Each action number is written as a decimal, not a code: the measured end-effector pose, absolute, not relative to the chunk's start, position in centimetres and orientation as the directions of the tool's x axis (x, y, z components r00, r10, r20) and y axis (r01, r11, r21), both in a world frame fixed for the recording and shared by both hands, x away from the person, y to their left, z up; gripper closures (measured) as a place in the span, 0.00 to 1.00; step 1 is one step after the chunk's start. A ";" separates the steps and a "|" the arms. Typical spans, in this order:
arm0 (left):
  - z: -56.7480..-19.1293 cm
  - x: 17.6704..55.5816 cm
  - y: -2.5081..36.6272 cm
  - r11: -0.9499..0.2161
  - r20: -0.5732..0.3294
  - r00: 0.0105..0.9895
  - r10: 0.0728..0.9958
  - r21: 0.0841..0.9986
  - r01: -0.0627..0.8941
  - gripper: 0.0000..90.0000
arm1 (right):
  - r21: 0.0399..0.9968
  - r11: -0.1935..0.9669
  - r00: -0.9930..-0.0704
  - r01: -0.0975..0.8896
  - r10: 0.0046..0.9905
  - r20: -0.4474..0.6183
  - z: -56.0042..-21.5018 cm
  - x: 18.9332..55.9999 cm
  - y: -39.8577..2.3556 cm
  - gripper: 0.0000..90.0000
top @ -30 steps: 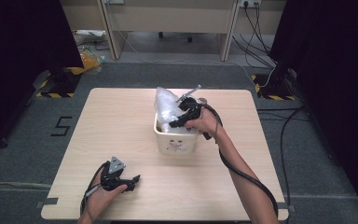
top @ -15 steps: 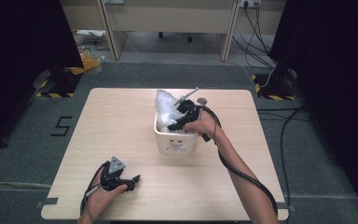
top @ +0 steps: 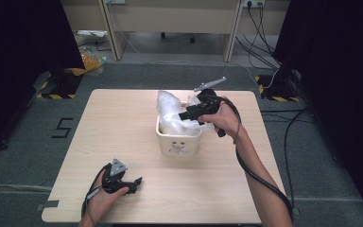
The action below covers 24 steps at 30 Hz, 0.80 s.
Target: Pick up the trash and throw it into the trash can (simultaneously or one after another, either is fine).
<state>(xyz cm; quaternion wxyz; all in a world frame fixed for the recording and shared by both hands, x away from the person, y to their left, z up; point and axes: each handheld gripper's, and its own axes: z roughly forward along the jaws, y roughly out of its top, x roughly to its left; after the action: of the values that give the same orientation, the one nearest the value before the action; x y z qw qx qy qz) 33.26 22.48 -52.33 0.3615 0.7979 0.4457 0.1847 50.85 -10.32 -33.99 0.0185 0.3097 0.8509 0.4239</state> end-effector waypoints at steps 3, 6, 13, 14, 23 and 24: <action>-52.3 33.3 22.5 -0.341 -0.028 0.534 0.845 0.741 0.578 0.15 | 0.745 0.429 -0.800 0.511 0.555 0.229 -33.6 50.7 -11.4 0.53; -52.3 33.3 22.5 -0.341 -0.028 0.534 0.845 0.741 0.578 0.15 | 0.751 0.413 -0.790 0.514 0.568 0.229 -33.5 50.5 -12.4 0.53; -52.3 33.3 22.5 -0.341 -0.028 0.534 0.845 0.741 0.578 0.15 | 0.769 0.377 -0.774 0.516 0.591 0.229 -33.1 50.0 -14.5 0.51; -52.3 33.3 22.5 -0.341 -0.028 0.534 0.845 0.742 0.578 0.15 | 0.773 0.372 -0.773 0.513 0.592 0.228 -33.1 49.9 -14.7 0.51; -52.3 33.3 22.5 -0.341 -0.028 0.534 0.845 0.742 0.578 0.15 | 0.801 0.317 -0.748 0.508 0.624 0.227 -32.7 48.7 -17.7 0.48; -52.3 33.3 22.5 -0.341 -0.027 0.534 0.845 0.741 0.578 0.15 | 0.803 0.314 -0.745 0.507 0.629 0.225 -32.7 48.6 -18.0 0.48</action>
<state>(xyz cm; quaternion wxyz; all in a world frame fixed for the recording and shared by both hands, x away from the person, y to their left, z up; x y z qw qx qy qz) 33.26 22.48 -52.33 0.3615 0.7978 0.4457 0.1847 48.55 -17.96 -32.71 0.0649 0.3514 0.8079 0.4686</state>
